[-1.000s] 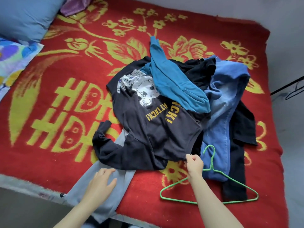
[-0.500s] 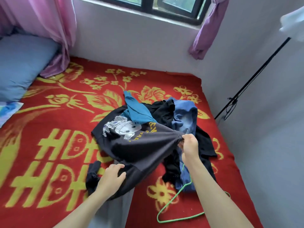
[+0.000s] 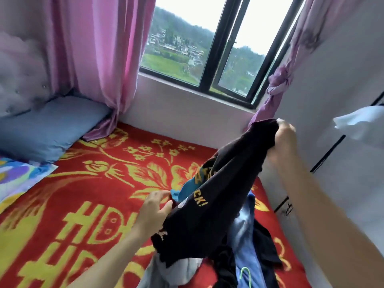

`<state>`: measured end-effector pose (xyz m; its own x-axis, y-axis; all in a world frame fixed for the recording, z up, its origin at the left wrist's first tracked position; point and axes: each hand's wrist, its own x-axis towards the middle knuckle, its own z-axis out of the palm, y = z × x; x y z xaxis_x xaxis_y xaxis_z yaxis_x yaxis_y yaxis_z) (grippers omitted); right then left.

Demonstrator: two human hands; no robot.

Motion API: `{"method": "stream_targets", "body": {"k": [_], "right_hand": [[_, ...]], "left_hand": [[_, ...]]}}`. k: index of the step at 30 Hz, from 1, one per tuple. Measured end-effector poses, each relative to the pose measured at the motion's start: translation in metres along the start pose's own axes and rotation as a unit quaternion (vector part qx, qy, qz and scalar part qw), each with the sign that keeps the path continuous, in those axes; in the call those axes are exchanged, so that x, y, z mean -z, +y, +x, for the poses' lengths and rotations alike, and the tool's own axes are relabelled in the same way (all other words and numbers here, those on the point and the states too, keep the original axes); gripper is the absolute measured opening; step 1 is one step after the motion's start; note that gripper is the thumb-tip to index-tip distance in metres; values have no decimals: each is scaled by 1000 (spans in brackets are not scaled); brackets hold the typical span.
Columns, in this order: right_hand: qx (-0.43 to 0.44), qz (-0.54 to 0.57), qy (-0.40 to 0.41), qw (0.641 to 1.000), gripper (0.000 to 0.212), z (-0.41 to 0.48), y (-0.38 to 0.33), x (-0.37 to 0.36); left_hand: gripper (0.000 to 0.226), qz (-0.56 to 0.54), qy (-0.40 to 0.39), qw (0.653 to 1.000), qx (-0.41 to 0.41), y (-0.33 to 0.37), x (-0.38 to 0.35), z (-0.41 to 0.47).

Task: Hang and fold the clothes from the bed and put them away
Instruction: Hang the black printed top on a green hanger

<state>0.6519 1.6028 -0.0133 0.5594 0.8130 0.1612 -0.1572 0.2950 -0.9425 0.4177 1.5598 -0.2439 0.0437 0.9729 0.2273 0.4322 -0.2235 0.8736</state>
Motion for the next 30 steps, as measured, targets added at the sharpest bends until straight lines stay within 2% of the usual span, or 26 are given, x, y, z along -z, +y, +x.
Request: {"method": "stream_targets", "body": {"k": [4,7,11,12,14,16,18,21,24,28,30], "right_hand": [[13,11,-117,993,22,-23,-55,-40],[10,-18,-162,987,14,-33,-84,-56],[7,-37,-193,980,23,-31,-106,-54],[3,-34,-199,979,25,-31,-110,-51],[8,-44,-201,979,28,-30,-114,-44],[18,-55,-201,978,30,-30,-118,-40],[20,-49,-203,978,31,-32,-120,-39],[24,-35,-212,976,31,-36,-121,-37],[23,-26,-227,973,32,-40,-118,-32],[23,-20,-204,978,28,-39,-105,-24],[22,-36,-174,984,27,-33,-95,-10]], "left_hand": [[37,-34,14,999,-36,28,15,18],[69,-84,19,996,-18,49,25,33],[123,-200,-93,975,7,73,32,50],[126,-227,-135,964,10,79,31,54],[102,-260,-222,940,10,90,26,60],[78,-232,-314,921,-17,98,19,62],[71,-191,-360,912,-44,104,10,62],[67,-214,-365,906,-12,109,-2,62],[46,-251,-385,888,33,113,-19,61],[17,-321,-295,898,65,111,-26,57],[11,-385,-244,886,92,99,-14,58]]}}
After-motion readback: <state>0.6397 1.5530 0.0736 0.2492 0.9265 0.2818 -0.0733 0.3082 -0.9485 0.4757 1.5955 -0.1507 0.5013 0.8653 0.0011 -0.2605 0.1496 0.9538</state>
